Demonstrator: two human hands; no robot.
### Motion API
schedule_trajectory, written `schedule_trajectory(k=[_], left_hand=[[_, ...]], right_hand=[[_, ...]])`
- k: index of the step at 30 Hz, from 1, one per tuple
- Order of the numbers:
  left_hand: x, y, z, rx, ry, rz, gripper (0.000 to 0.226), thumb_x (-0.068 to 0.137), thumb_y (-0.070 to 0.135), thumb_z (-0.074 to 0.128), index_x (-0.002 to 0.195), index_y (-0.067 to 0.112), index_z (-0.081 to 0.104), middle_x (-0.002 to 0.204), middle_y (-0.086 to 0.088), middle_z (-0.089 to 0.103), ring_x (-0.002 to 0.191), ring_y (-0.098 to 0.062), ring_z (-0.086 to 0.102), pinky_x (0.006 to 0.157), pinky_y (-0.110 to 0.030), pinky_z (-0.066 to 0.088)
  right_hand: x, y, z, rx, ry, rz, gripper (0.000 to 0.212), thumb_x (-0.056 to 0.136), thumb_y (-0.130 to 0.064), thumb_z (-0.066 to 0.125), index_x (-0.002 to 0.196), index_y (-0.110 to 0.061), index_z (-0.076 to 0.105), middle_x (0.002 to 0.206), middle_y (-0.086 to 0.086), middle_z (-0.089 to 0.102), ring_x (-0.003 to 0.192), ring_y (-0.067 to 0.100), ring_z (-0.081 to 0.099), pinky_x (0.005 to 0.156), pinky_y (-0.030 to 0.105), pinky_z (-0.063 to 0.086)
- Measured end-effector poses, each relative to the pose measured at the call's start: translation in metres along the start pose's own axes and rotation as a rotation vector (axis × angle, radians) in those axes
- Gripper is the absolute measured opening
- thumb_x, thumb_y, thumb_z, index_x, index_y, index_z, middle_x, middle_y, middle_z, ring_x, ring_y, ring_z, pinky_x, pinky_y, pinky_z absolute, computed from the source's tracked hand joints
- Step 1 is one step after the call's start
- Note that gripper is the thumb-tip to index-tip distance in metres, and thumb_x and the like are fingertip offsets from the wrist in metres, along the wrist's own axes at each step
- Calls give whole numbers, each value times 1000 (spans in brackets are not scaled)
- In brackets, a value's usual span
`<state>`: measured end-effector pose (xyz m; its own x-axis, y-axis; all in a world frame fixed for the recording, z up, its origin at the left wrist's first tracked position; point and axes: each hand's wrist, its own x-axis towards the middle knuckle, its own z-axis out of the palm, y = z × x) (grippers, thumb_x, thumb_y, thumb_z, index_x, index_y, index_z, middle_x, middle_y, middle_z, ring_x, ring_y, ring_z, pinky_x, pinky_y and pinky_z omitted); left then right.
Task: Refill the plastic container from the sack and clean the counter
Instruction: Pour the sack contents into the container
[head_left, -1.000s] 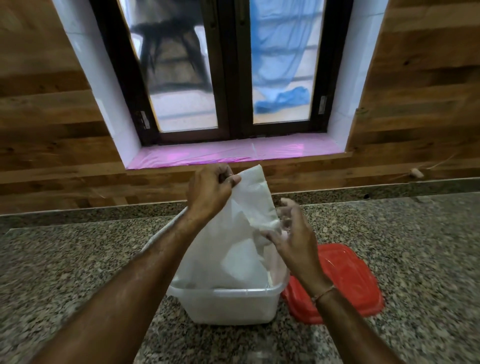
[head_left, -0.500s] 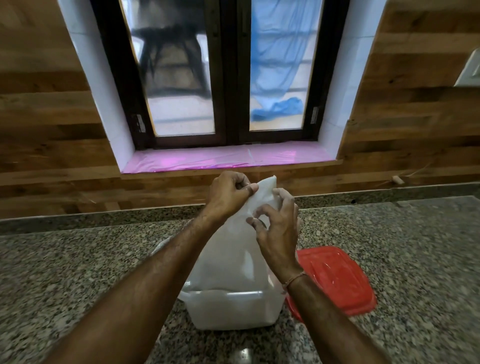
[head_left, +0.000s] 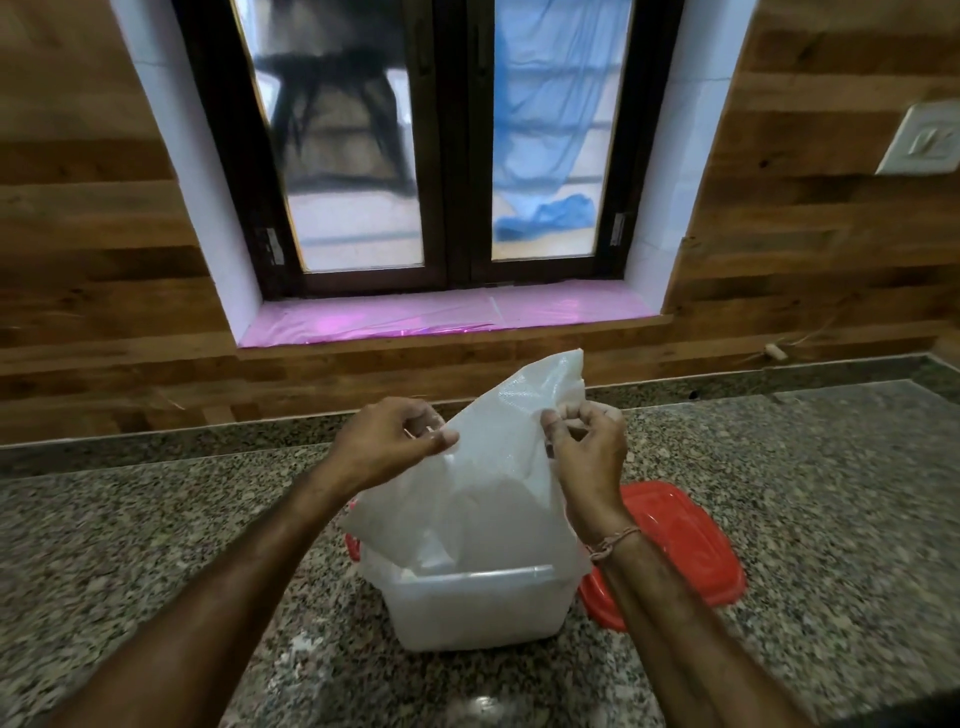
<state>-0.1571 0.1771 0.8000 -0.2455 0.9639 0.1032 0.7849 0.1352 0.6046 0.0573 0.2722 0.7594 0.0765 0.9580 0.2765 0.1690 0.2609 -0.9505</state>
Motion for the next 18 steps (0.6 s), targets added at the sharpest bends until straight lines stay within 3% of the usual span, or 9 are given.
schedule_trajectory(k=[3,6,9,11,13,15,17,18], left_hand=[[-8,-12,1,-141,-26,-17,41,73,69,72,91,31,75,88,12,75,83,-10,71,75,-40,62],[-14,-20,0,-127,-47,-4,18,79,40,85,87,28,75,83,16,73,77,-2,67,71,-31,58],[-17,-35,1,-54,26,7,23,78,22,87,64,27,69,65,18,68,64,3,60,66,-27,50],[-17,-40,-1,-38,96,17,16,80,19,84,69,23,73,70,13,71,70,-3,65,69,-30,53],[-17,-34,-5,-6,172,54,9,83,13,82,79,19,77,78,10,75,78,-8,70,74,-32,57],[-14,-19,-8,53,215,157,18,81,0,77,81,18,77,79,10,75,79,-7,71,75,-32,59],[-10,-1,-6,187,221,251,27,79,-8,73,80,19,76,80,10,73,76,-6,68,72,-31,59],[-7,7,-5,240,225,279,29,80,-8,72,80,21,75,81,10,71,76,-7,66,70,-31,58]], right_hand=[[-7,8,15,107,16,118,16,87,-25,77,74,-18,70,106,11,67,83,23,71,81,45,63],[-11,8,23,252,10,266,15,92,-15,73,78,-11,70,82,10,72,75,25,67,76,42,58],[-11,5,22,345,-44,343,17,95,-11,70,91,5,68,82,13,71,76,24,65,74,39,57],[-11,3,12,334,-134,353,13,97,-7,67,97,5,67,91,16,71,78,22,68,68,32,60],[-6,2,0,131,-128,193,6,97,-7,66,100,-3,69,111,16,67,83,20,68,63,26,61],[0,-8,-9,-192,-59,-204,20,93,-13,72,113,-16,71,131,7,55,106,17,62,81,32,59],[8,-27,-6,-395,-203,-585,38,86,-26,79,123,-30,71,138,-4,55,126,14,51,102,37,44],[11,-38,-2,-488,-345,-659,38,84,-34,80,121,-36,71,136,-10,59,128,12,49,105,40,38]])
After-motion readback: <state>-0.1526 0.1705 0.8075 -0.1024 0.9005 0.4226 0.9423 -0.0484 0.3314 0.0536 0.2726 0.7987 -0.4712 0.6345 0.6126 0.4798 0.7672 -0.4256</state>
